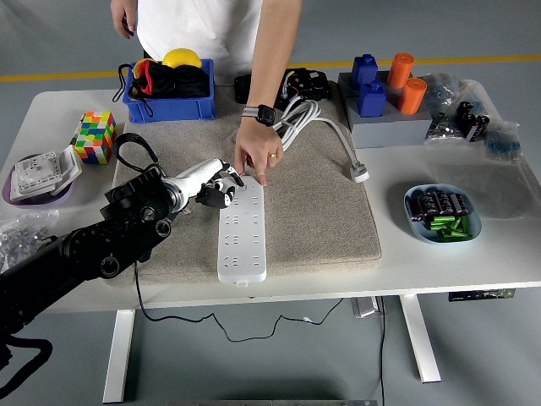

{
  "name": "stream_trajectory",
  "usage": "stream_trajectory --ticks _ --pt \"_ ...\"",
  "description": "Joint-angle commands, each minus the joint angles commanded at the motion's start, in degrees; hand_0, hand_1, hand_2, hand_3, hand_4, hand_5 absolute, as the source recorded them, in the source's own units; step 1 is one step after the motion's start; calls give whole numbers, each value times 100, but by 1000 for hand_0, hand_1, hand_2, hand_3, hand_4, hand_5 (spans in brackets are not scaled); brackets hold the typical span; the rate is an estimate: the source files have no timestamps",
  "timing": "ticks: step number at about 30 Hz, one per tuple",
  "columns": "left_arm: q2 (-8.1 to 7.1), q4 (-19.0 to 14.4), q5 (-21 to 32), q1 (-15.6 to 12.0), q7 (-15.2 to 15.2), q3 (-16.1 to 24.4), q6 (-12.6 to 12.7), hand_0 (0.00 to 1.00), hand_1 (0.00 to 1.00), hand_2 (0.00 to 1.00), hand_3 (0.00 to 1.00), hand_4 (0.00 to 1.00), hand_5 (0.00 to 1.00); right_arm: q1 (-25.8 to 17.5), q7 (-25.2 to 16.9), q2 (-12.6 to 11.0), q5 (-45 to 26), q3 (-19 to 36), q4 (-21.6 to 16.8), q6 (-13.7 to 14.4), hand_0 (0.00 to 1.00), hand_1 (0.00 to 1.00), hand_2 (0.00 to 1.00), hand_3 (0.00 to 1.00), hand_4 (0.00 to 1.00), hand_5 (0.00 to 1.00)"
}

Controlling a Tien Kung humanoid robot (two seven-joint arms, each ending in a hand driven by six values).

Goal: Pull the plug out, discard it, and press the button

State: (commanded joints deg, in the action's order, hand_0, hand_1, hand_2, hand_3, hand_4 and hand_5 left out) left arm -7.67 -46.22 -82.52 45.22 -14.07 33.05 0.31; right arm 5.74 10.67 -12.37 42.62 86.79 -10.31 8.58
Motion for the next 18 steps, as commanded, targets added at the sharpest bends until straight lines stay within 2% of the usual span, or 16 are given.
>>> stream_trajectory --ticks 11,18 --pt "-32 -24 60 -14 -18 -160 -34 2 3 111 649 335 2 2 -4 6 -1 2 0 -2 739 662 644 613 652 473" --pt "-62 -256 -59 -45 27 152 -11 2 3 112 647 338 2 4 -10 10 -13 9 0 -4 739 662 644 613 652 473"
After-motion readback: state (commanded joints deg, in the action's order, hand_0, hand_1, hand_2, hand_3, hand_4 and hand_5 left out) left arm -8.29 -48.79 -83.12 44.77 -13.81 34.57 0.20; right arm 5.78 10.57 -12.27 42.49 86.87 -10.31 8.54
